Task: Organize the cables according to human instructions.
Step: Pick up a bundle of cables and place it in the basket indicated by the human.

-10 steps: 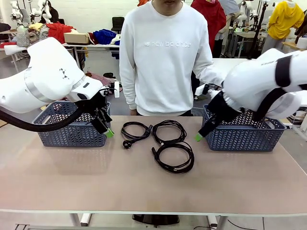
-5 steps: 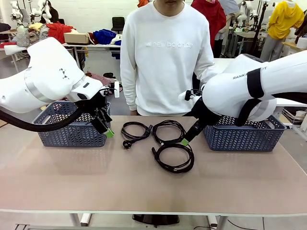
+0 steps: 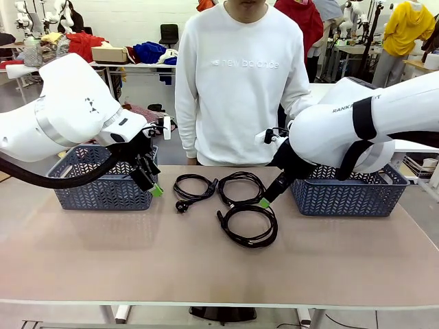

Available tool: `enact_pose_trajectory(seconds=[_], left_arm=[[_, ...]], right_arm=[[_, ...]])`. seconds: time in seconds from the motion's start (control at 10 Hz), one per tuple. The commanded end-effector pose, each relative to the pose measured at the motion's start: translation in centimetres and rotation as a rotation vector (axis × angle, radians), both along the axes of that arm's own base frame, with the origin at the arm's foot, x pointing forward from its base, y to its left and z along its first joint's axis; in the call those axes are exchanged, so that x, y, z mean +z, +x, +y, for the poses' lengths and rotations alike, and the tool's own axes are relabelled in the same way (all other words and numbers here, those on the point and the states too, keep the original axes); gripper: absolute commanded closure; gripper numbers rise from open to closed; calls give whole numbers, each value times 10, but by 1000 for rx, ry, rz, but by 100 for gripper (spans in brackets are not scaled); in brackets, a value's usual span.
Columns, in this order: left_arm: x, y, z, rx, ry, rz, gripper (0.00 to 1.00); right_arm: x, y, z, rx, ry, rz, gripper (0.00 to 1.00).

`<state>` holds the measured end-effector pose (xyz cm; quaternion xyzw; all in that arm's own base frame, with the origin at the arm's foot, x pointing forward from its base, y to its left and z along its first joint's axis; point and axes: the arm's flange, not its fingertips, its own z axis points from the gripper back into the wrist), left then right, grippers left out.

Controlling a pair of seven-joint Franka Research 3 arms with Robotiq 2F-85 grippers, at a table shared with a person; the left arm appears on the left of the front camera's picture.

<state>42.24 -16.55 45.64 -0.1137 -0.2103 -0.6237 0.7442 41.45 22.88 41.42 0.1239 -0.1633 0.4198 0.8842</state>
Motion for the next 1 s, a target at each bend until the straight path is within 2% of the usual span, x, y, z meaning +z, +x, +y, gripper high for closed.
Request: enact_pose_trajectory(seconds=[0.0,0.5,0.9], left_arm=[[1,1,1,0,0,4,0],[1,1,1,0,0,4,0],[1,1,1,0,0,4,0]], right_arm=[[0,0,0,0,0,0,0],[-17,11,54,-27,-60,72,0],[-52,17,102,-58,-153,112,0]])
